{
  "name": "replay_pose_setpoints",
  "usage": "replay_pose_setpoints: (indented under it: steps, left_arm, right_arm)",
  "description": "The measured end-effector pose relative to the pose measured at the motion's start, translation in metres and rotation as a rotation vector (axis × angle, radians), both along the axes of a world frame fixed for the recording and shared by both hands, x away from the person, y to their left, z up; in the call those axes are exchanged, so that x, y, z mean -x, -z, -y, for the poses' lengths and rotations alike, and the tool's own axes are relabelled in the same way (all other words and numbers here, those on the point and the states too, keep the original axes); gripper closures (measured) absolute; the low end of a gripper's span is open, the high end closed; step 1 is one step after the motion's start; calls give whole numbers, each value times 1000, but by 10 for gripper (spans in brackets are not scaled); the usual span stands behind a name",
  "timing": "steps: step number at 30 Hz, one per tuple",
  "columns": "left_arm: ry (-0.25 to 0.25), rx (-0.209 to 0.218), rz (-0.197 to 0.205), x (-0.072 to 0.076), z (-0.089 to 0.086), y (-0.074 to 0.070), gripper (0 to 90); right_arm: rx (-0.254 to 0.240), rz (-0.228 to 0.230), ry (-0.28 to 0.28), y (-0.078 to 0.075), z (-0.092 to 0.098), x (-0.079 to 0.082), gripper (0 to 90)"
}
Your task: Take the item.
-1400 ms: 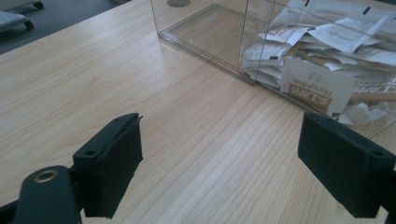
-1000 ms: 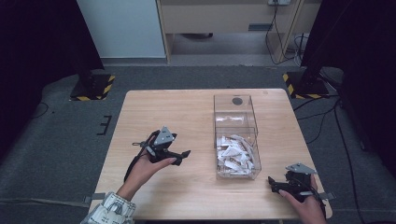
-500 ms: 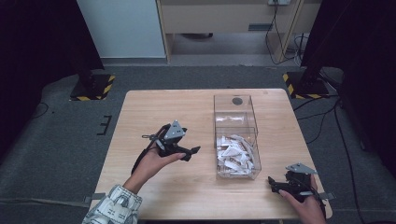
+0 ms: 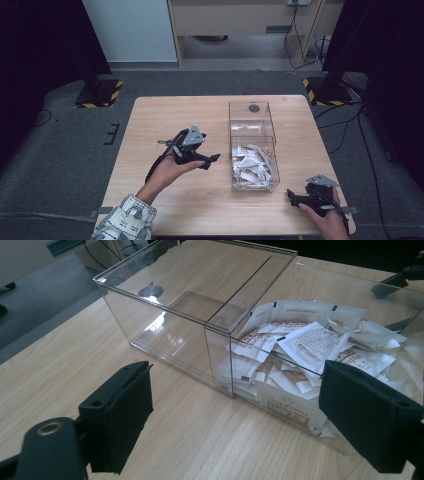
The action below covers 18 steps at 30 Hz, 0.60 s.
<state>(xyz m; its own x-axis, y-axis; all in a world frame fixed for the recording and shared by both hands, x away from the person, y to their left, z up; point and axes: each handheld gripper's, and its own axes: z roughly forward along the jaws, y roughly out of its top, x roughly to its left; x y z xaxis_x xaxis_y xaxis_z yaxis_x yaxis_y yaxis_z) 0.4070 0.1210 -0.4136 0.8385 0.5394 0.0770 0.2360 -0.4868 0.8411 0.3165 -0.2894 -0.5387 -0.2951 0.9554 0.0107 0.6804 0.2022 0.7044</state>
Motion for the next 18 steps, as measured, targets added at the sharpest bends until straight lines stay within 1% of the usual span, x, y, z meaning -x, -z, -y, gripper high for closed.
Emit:
replay_pose_setpoints:
  steps: [8, 18]
  left_arm:
    - [25, -3, 4, 1, 15, -5, 137]
    - [70, -15, 4, 3, 40, -5, 155]
  right_arm:
    - [1, -1, -1, 0, 0, 0, 8]
    - [1, -1, -1, 0, 0, 0, 9]
